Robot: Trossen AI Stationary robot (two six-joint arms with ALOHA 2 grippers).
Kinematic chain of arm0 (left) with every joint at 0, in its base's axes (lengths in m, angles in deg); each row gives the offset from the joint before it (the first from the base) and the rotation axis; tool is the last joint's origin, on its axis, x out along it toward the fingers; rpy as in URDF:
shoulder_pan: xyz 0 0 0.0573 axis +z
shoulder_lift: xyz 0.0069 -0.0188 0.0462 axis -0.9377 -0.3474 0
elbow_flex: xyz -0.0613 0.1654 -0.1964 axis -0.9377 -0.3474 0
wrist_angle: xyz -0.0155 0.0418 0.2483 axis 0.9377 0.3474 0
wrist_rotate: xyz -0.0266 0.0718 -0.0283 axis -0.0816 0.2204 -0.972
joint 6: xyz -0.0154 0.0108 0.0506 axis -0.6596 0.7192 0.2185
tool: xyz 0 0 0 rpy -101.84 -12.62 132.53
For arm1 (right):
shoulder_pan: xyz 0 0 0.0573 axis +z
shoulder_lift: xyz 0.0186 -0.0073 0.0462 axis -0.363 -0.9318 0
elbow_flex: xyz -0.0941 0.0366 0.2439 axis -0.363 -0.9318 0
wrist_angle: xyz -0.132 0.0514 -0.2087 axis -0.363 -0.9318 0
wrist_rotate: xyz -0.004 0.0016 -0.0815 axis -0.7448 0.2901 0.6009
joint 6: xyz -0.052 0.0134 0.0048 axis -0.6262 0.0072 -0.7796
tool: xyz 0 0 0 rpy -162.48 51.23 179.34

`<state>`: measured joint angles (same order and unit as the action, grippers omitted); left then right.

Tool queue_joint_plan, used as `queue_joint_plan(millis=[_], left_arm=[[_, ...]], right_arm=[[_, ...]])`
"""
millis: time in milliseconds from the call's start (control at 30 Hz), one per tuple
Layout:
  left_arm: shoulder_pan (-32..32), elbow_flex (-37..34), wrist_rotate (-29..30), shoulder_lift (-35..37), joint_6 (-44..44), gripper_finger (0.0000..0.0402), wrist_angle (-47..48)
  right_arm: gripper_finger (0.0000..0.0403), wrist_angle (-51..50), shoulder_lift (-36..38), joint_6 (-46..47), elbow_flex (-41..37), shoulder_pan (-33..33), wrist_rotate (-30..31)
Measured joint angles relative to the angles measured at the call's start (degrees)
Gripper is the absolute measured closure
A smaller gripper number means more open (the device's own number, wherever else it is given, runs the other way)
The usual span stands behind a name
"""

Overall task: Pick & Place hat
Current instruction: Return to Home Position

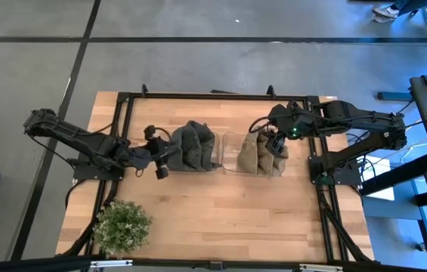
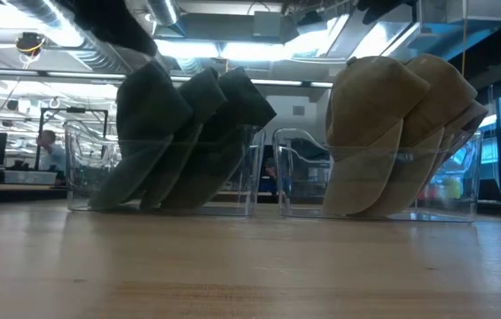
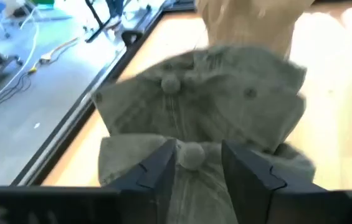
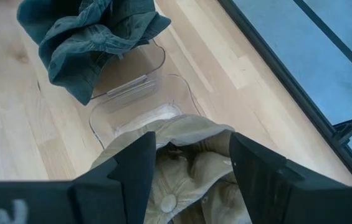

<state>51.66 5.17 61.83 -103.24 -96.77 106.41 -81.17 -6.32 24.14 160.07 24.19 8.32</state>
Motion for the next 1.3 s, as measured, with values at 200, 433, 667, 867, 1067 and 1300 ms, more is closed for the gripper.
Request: queue_joint_plan(millis=[200, 433, 667, 867, 1067, 1300], left_arm=[[0.0, 2.2, -0.6, 2.3, 3.2, 0.0247, 0.2], [0.0, 5.4, 2.5, 8.1, 4.2, 0.024, 0.2], [-2.0, 3.4, 0.5, 17.0, -4.9, 0.0244, 1.7], [-3.4, 2.6, 0.4, 17.7, -5.3, 0.0244, -3.4], [-3.4, 0.2, 6.9, 19.5, -6.6, 0.024, -0.9], [-2.5, -12.4, -5.0, 26.8, -1.0, 0.0242, -18.5]], right_arm=[[0.0197, -0.4, 0.0, -0.1, 0.0, 0.0, -0.1], [0.0197, -4.9, 0.7, 1.7, 0.0, 0.2, 0.1], [0.0197, 8.2, 12.8, 2.4, -14.4, 7.4, -1.1], [0.0197, 37.9, 25.4, -11.6, -31.4, 12.4, -23.3], [0.0197, 42.5, 35.5, -14.8, -41.5, 13.0, -29.5], [0.0197, 55.8, 45.7, -17.7, -56.2, 13.0, -31.4]])
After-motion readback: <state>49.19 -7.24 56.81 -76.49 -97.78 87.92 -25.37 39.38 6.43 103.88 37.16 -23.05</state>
